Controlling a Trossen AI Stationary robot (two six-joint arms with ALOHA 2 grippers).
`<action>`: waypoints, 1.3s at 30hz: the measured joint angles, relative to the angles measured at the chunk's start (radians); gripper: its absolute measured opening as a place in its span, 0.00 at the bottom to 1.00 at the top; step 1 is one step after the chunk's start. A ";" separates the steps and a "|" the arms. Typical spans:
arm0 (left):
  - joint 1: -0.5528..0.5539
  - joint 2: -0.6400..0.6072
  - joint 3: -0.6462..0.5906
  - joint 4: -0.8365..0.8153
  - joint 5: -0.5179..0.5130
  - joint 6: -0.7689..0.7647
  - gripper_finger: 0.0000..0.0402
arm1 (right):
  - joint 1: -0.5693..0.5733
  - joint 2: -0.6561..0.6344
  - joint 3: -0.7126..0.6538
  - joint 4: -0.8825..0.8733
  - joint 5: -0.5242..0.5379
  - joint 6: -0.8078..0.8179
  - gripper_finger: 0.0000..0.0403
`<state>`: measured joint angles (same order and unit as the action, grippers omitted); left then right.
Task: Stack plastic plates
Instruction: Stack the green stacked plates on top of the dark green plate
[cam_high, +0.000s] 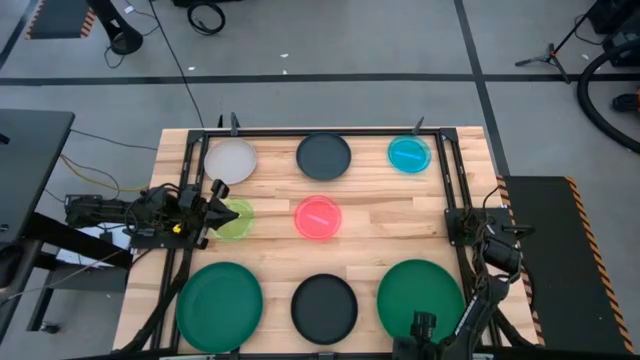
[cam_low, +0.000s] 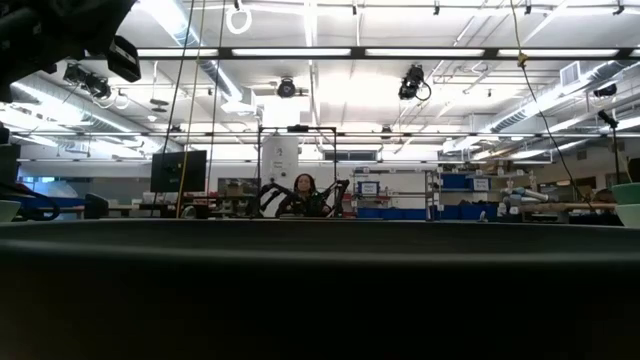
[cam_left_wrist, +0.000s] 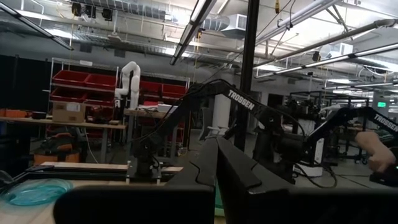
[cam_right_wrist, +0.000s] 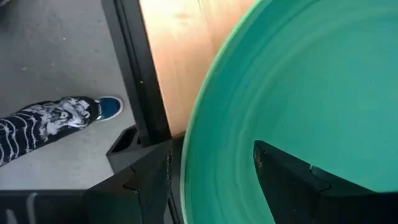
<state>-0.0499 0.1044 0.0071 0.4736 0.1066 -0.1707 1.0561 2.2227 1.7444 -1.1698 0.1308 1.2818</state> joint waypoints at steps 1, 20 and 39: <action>0.000 0.000 0.000 0.000 0.000 0.000 0.03 | 0.000 0.000 -0.010 0.001 -0.001 0.005 0.57; 0.000 0.000 0.000 0.000 0.000 0.000 0.03 | 0.000 -0.002 -0.053 -0.038 0.037 0.001 0.08; 0.000 0.000 0.000 0.000 0.000 0.000 0.03 | -0.076 0.000 0.419 -0.356 0.300 -0.565 0.07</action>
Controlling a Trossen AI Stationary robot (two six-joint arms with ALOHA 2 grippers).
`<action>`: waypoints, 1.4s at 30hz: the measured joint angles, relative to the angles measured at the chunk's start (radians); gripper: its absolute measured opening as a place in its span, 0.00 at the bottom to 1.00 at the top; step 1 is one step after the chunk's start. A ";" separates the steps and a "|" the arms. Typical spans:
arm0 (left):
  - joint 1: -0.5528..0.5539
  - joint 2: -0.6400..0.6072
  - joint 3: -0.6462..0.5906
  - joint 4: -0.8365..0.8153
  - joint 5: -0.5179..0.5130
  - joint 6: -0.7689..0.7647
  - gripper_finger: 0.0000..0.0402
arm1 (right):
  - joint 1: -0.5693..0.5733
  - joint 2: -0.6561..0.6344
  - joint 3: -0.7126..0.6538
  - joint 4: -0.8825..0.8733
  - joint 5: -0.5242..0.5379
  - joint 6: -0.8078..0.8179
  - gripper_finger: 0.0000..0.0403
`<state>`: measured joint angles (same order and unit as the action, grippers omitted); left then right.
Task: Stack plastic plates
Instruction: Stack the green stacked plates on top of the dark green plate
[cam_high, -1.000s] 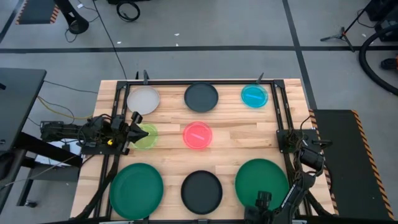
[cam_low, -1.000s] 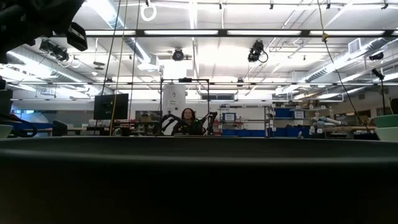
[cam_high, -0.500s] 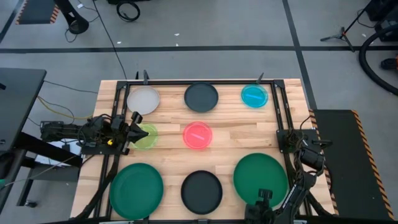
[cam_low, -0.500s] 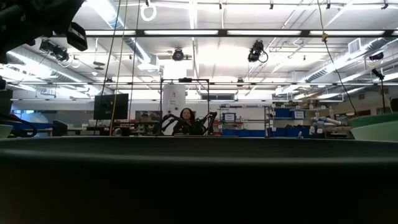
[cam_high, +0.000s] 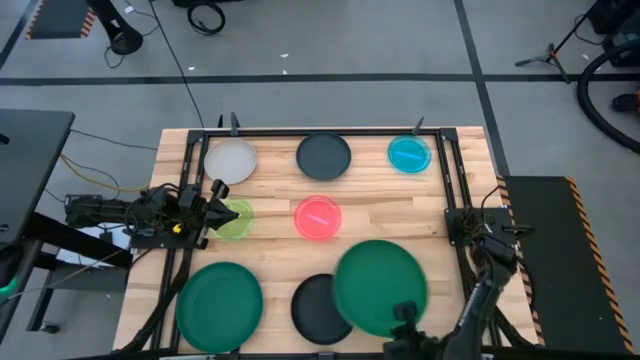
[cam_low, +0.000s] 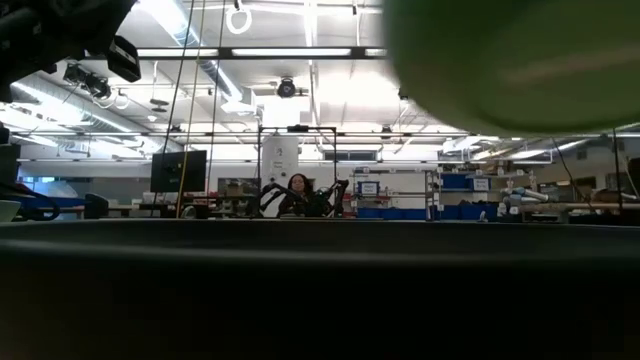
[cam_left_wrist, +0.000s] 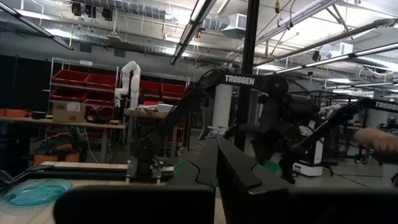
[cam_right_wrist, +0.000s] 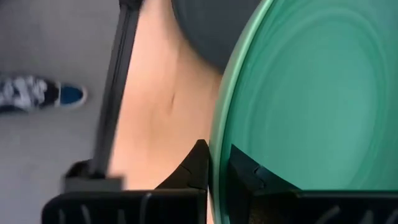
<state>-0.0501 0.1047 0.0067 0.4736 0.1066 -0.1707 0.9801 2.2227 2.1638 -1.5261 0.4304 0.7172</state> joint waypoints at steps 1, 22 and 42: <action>0.000 0.000 0.000 0.000 0.000 0.000 0.03 | -0.016 0.000 0.005 0.014 0.002 -0.089 0.07; 0.001 0.000 0.000 0.062 -0.029 0.000 0.03 | -0.239 -0.066 0.006 0.045 -0.068 -0.873 0.07; -0.154 0.345 0.141 0.087 -0.186 -0.002 0.03 | -0.408 -0.413 -0.467 0.435 -0.054 -0.989 0.07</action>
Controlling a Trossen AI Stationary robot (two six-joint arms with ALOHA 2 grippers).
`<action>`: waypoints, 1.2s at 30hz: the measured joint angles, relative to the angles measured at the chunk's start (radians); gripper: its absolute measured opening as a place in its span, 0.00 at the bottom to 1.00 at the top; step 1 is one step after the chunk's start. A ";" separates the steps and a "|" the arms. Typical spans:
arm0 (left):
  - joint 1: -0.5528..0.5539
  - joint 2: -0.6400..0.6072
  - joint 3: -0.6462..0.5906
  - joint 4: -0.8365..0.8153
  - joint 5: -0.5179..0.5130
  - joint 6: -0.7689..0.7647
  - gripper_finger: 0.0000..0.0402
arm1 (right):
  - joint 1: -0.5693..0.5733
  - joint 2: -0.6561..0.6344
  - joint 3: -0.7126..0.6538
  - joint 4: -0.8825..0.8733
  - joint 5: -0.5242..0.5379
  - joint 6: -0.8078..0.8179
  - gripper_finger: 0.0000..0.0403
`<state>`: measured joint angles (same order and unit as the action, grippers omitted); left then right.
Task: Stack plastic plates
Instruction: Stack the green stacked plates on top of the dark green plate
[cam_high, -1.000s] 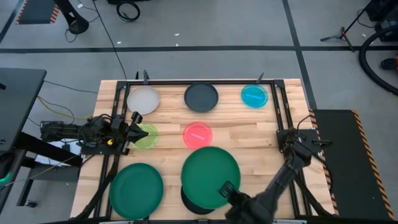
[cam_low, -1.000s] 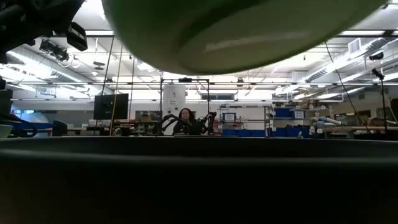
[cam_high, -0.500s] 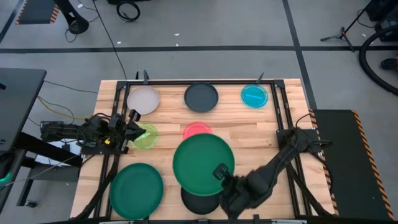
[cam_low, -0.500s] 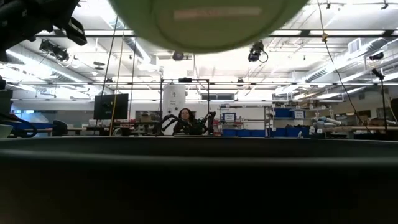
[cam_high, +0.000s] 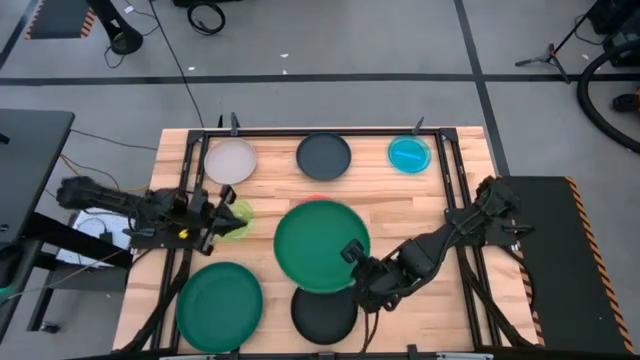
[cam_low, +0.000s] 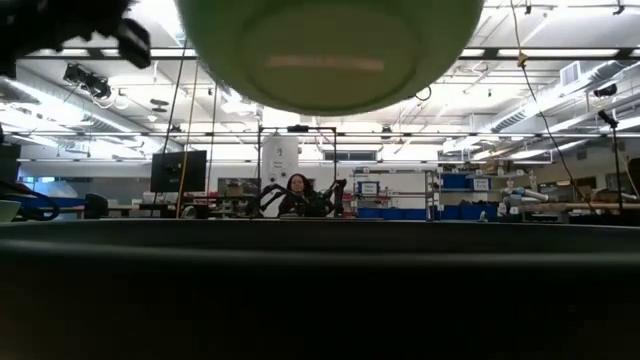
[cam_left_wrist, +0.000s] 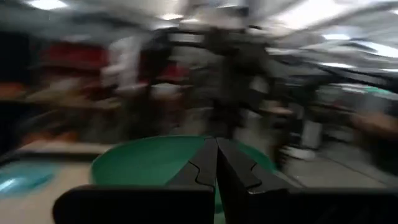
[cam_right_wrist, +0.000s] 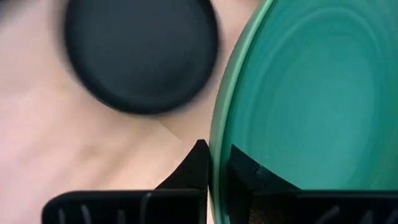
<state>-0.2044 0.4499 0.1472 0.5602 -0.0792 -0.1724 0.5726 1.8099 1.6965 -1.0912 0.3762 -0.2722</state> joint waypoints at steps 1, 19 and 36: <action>-0.009 0.053 0.046 -0.044 -0.095 -0.038 0.03 | -0.001 -0.010 -0.028 0.002 0.046 -0.013 0.07; 0.222 0.479 0.787 -1.175 -0.190 -0.627 0.60 | -0.090 0.023 -0.199 0.023 0.175 -0.109 0.07; 0.345 0.665 0.793 -1.171 0.033 -0.838 0.67 | -0.104 0.022 -0.220 0.176 0.225 -0.224 0.07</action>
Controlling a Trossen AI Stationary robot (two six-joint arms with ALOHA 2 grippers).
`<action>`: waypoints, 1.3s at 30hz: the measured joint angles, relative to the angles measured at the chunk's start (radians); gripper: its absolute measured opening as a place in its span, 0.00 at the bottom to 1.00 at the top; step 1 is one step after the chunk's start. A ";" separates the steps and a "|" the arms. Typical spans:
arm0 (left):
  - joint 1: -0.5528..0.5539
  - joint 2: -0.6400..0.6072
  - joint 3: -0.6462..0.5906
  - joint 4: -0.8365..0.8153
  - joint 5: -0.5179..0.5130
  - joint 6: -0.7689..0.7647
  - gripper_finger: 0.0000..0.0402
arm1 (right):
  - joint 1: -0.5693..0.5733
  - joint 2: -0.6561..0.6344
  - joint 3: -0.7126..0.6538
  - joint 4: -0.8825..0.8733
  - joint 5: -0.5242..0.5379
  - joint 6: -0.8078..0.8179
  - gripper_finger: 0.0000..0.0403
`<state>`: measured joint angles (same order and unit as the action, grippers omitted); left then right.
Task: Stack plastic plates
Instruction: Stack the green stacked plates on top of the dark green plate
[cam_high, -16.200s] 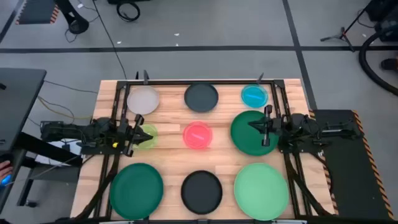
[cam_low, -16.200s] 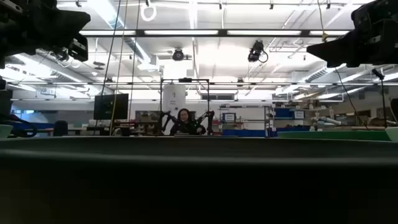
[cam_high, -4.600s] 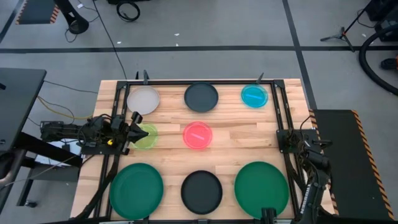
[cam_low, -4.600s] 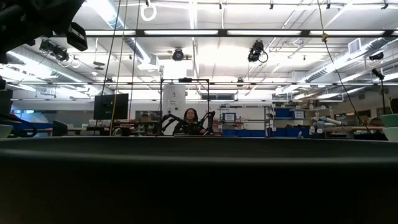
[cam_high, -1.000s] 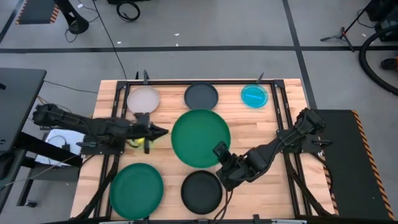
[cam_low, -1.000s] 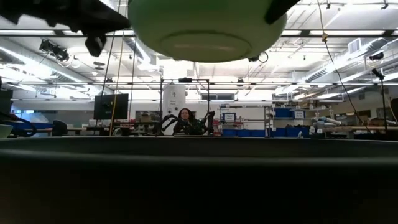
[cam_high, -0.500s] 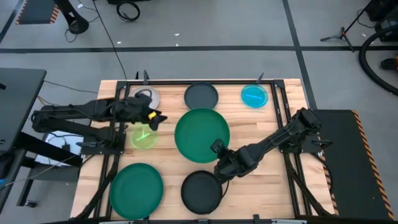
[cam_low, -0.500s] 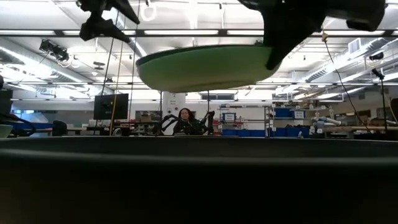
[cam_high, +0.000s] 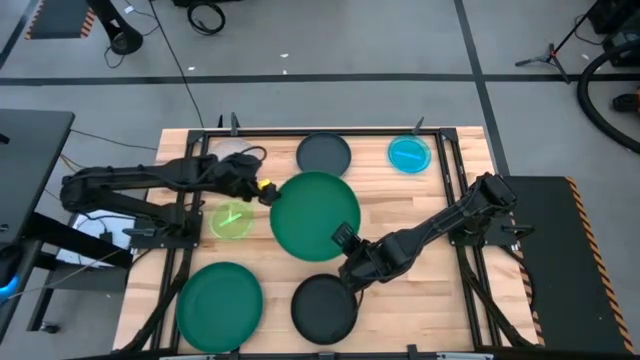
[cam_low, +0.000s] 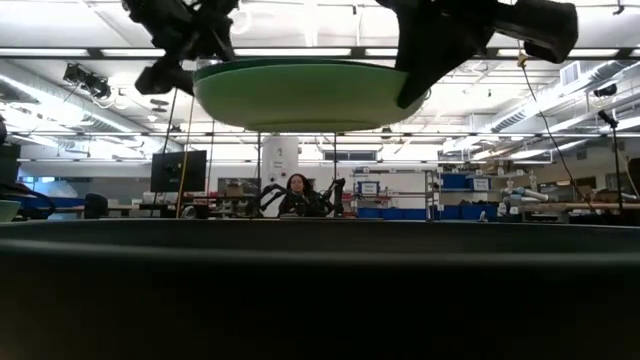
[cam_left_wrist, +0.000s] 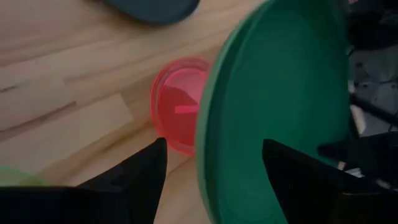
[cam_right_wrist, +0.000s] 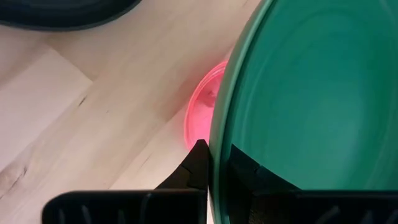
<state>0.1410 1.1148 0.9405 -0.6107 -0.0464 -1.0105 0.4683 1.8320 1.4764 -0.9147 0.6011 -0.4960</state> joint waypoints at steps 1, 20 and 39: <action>-0.005 0.016 0.000 0.004 0.004 0.000 0.67 | 0.000 0.000 0.000 0.008 0.001 -0.002 0.07; -0.059 0.108 0.000 0.007 0.005 -0.039 0.28 | -0.002 0.000 0.000 0.065 -0.070 -0.039 0.07; -0.037 0.121 0.000 -0.063 0.076 -0.053 0.38 | 0.006 0.001 0.000 0.073 -0.014 -0.113 0.07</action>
<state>0.1043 1.2362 0.9409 -0.6741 0.0299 -1.0636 0.4746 1.8328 1.4761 -0.8421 0.5869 -0.6094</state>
